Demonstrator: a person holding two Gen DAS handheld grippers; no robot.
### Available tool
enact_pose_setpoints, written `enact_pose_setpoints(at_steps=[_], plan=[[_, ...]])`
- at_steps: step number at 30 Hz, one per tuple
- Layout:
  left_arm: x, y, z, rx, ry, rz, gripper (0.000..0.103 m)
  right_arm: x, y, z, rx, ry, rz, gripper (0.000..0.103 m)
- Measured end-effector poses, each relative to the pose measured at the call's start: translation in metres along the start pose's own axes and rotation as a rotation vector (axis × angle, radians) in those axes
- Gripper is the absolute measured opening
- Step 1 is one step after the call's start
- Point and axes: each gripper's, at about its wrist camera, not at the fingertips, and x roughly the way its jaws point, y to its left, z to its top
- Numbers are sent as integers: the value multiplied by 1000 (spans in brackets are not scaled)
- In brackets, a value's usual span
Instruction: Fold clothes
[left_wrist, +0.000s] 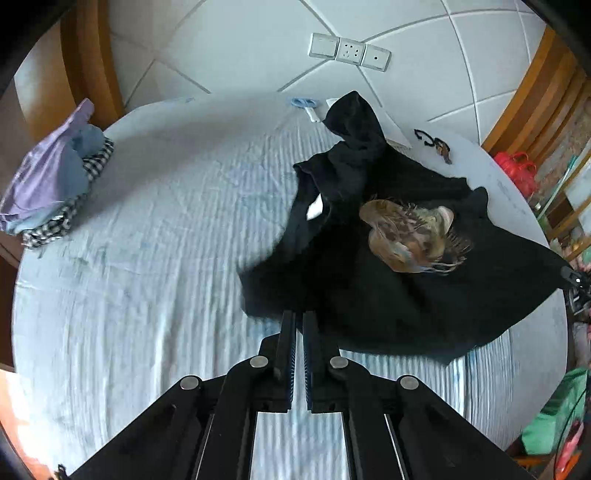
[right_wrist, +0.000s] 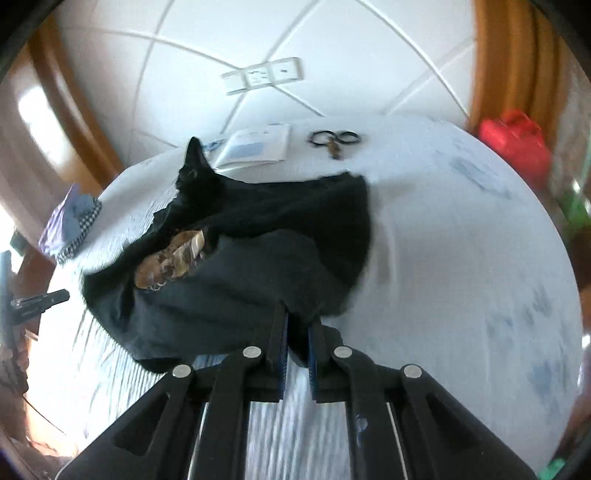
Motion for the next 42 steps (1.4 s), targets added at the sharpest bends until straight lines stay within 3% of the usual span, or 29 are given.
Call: enact_pose_setpoints(at_steps=[2,5,7,9,16,21,23,25,27,28,36,38,39,40,41,42], plan=[[7,-1,-5,31,14,25,6,4,-17,-10,56,58,-32,10],[30,-2,-11,39,66,7,9,24,-34,-28,102,130,-158,29],[43,-4,-18,53,88,3,9,29,-40,-43,133,148,-195,34],[54,-4,-25,59,106,13,9,27,-29,-55,121,137,-153,34],[77,8,-38,32,111,19,9,39,53,-79,20,125,139,34],[83,14,-45,32,91,-31,10,75,109,-94,-49,166,230,34],[84,14,-46,50,72,-43,20,87,128,-99,-79,163,238,35],[83,15,-45,63,38,-34,56,100,146,-103,-109,148,245,46],[83,16,-42,73,7,-33,72,112,162,-106,-145,126,218,50],[83,16,-40,77,-4,-41,75,118,167,-106,-162,112,199,50],[111,6,-25,112,-13,-29,75,134,182,-105,-218,31,115,52],[113,1,-27,124,-20,-40,70,134,184,-106,-239,8,111,53],[112,-3,-28,132,-29,-37,55,135,186,-107,-256,-3,107,53],[111,-9,-29,153,-30,-55,29,136,190,-107,-273,-10,101,53],[109,-13,-28,159,-27,-74,16,138,193,-105,-286,-10,95,37],[106,-15,-27,155,-31,-80,14,139,196,-102,-292,-6,93,24]])
